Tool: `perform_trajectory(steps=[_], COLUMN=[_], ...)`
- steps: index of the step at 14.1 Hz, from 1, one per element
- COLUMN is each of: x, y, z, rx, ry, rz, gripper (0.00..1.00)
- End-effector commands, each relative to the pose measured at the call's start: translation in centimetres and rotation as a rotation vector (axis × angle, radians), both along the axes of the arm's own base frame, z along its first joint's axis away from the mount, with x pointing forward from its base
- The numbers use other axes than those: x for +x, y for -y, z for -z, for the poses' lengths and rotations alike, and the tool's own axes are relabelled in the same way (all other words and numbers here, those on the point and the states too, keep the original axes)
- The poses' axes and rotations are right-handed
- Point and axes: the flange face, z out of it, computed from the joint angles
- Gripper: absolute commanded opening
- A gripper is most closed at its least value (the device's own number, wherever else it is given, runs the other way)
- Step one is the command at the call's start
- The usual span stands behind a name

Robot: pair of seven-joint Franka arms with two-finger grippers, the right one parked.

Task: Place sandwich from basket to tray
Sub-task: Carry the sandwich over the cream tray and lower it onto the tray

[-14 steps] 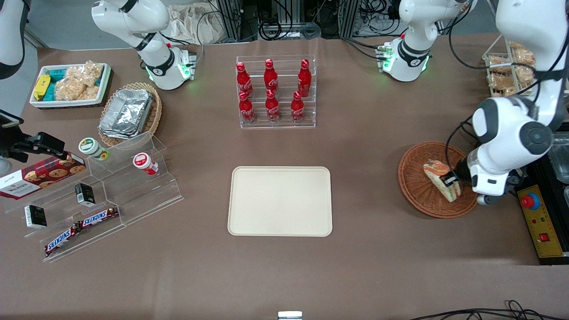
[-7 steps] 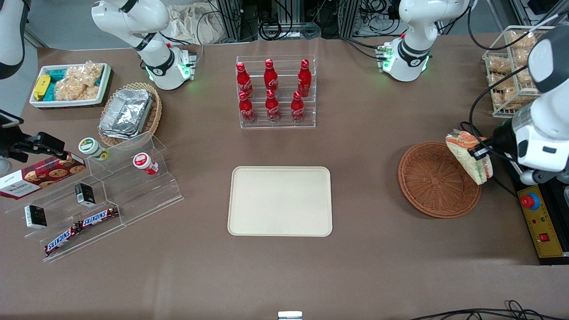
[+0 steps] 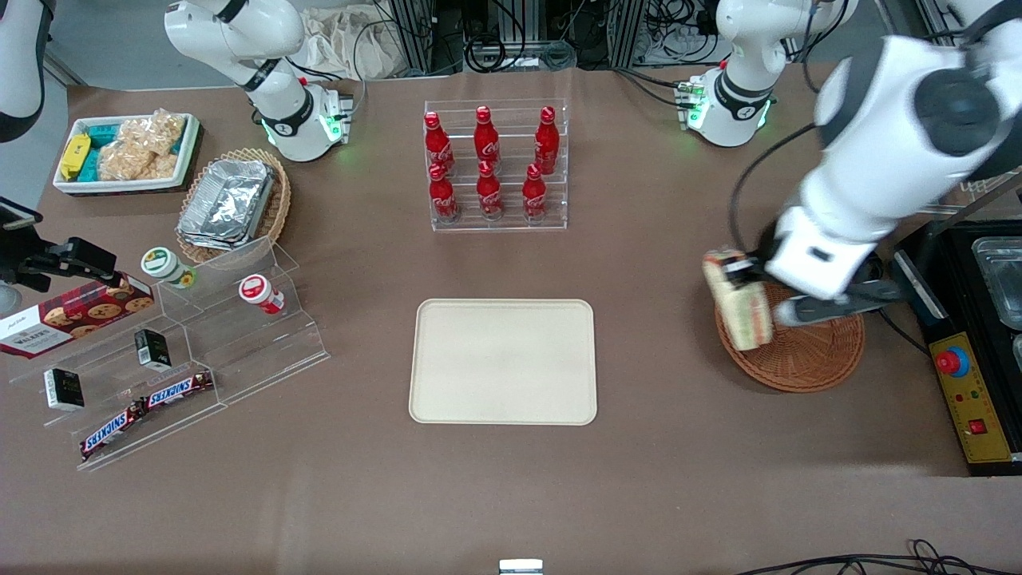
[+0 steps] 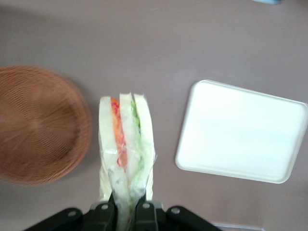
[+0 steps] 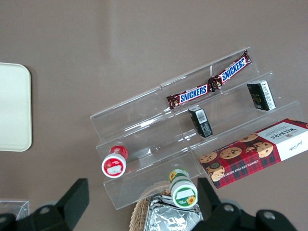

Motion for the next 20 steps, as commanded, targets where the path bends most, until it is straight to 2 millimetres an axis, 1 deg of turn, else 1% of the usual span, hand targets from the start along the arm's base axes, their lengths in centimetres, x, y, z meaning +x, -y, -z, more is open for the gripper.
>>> perform_trajectory(steps=[1,2,4,5,6,7,8,9,10,11,12,13,14,15,16,17,18,20], x=[0.6,0.6,0.5,0.5,0.7,0.8,1.0,1.4,1.4,1.7,1.5,1.8,1.7,1.6,1.6,1.5,1.5,1.5], y=[6.8,9.2,12.3,13.4,14.1,15.1,15.6,15.5,16.1,15.8,16.2,15.8,16.2,16.2,16.3,16.6,16.6,16.5], z=[6.3,9.1,13.5,15.6,17.7,19.5,21.5,23.2,24.5,25.4,26.1,27.1,27.5,28.4,28.5,28.3,28.2,27.1], rx=[0.011,0.005,-0.020,-0.027,-0.044,-0.062,-0.073,-0.075,-0.086,-0.079,-0.068,-0.056,-0.058,-0.055,-0.057,-0.060,-0.060,-0.048], ry=[0.012,0.014,0.010,0.002,-0.005,0.008,0.021,0.032,0.037,0.045,0.051,0.060,0.074,0.063,0.058,0.059,0.056,0.043], rz=[0.134,0.169,0.213,0.227,0.233,0.242,0.247,0.245,0.240,0.231,0.235,0.226,0.226,0.210,0.191,0.177,0.150,0.100], gripper=[0.00,0.00,0.00,0.00,0.00,0.00,0.00,0.00,0.00,0.00,0.00,0.00,0.00,0.04,0.20,0.41,0.98,0.99])
